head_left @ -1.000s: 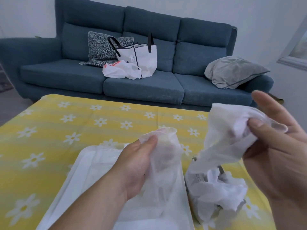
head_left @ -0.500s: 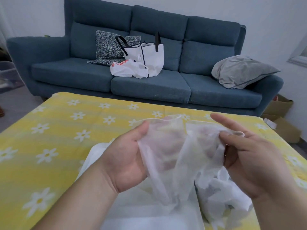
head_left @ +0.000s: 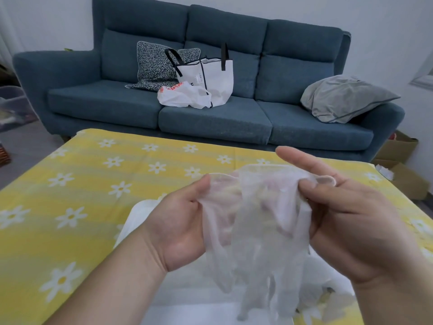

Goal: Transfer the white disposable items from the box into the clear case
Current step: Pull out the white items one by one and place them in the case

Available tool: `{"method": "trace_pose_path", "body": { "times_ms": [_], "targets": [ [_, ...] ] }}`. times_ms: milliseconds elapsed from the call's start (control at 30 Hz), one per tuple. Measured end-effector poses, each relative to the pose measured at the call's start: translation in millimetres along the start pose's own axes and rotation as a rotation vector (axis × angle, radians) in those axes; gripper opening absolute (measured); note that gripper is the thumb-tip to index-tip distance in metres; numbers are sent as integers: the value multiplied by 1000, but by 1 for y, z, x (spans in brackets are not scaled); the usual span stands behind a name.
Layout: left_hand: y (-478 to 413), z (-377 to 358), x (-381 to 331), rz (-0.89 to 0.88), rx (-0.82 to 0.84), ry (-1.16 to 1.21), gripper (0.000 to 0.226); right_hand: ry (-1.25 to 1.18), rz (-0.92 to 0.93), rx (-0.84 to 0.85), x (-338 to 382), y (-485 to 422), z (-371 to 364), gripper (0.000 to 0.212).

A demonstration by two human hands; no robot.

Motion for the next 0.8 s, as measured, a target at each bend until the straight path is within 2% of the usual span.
{"method": "trace_pose_path", "body": {
  "times_ms": [100,300,433,500,567,700,800],
  "targets": [
    [0,-6,9,45,-29,-54,58,59,-37,-8,-13,-6,-2,37],
    [2,-18,14,20,8,-153,75,311,-28,-67,-28,-12,2,41],
    [3,-17,17,-43,93,-277,66,289,-26,-29,-28,-12,-2,42],
    [4,-18,19,-64,129,-336,52,285,-23,-17,-27,-11,-3,42],
    [4,-19,21,-71,90,-368,41,295,-22,3,-27,-10,-4,43],
    [1,-16,24,-93,-72,-419,38,302,-17,3,-25,-8,-7,46],
    [2,-20,23,-99,-140,-433,39,305,24,-13,-24,-9,-5,39]
  ]
}}
Point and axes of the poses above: each hand's wrist, its own y-axis away from the middle knuckle, its own z-axis out of the back of the hand, x = y × z, the point moved 1 cm from there along -y, towards the middle knuckle, and after that the axes turned 5 degrees about -z, right-handed, at the moved point
